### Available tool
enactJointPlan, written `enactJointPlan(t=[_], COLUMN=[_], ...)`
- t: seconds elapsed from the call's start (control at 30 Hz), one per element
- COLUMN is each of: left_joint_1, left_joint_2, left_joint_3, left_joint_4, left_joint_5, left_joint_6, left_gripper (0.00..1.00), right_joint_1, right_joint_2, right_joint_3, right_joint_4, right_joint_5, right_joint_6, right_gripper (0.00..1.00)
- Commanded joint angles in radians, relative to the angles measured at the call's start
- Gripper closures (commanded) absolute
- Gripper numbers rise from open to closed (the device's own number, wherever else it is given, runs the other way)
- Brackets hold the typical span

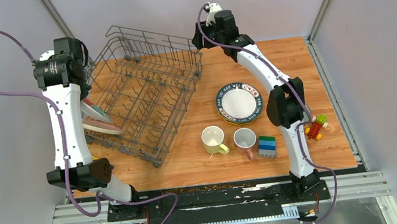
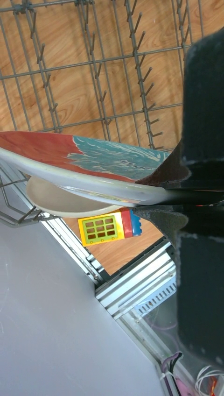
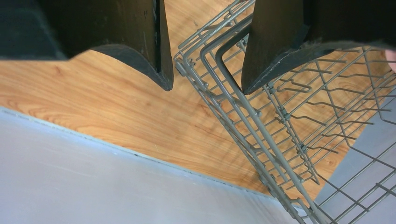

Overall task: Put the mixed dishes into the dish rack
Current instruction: Move the dish rack to the center of the board.

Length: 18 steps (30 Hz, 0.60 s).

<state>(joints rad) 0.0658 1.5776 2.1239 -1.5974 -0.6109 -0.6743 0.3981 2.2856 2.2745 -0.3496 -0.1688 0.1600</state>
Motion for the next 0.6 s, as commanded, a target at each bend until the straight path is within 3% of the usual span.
enactJointPlan(t=[0.0, 0.33, 0.57], left_joint_1=[-0.001, -0.004, -0.084], left_joint_2=[-0.04, 0.006, 0.084], left_joint_3=[0.071, 0.114, 0.205], left_joint_4=[0.07, 0.06, 0.003], left_joint_5=[-0.058, -0.016, -0.062], left_joint_6=[0.017, 0.037, 0.008], left_gripper=[1.0, 1.0, 1.0], right_joint_1=[-0.07, -0.187, -0.151], right_joint_2=[-0.067, -0.286, -0.47], right_joint_3=[-0.115, -0.439, -0.66], right_joint_4=[-0.128, -0.113, -0.005], right_joint_5=[0.099, 0.106, 0.081], right_joint_6=[-0.008, 0.184, 0.23], right_gripper=[0.46, 0.48, 0.44])
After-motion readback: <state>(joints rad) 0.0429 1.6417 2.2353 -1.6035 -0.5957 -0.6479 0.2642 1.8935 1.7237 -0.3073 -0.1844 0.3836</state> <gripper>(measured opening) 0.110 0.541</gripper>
